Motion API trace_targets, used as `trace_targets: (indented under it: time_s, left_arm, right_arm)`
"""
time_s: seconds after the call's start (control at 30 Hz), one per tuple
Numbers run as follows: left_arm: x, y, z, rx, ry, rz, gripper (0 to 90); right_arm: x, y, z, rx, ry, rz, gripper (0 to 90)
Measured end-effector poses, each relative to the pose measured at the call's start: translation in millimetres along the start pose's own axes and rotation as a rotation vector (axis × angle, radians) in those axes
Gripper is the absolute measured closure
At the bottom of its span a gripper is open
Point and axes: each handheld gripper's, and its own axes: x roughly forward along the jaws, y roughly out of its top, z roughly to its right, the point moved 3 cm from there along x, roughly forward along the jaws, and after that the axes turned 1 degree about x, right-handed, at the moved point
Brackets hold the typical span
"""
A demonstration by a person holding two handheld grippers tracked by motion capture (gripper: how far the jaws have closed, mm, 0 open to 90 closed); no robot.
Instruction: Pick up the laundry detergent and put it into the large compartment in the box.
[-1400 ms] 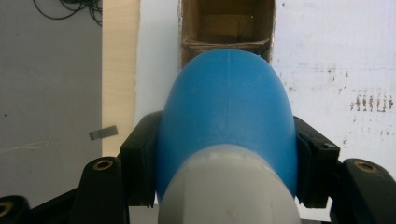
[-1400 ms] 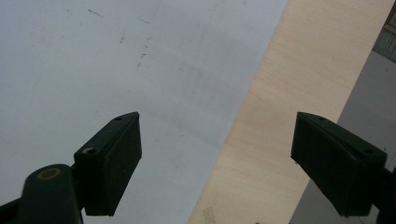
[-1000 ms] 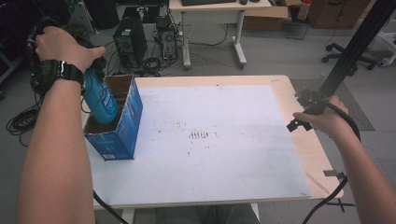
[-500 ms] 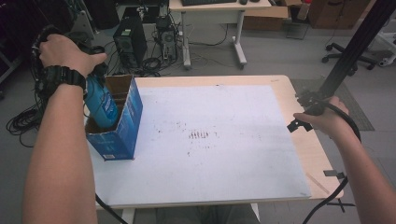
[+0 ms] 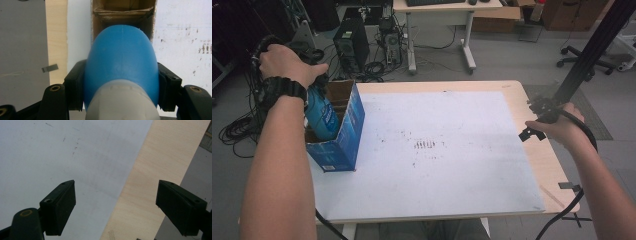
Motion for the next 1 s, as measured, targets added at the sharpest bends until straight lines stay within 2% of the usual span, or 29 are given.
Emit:
trace_targets:
  time_s: [1.0]
  left_arm:
    - [29.7,1.1,6.7,0.025,-0.008,-0.053,37.5]
  right_arm:
    - [0.8,-2.2,2.5,0.005,-0.005,-0.008,16.4]
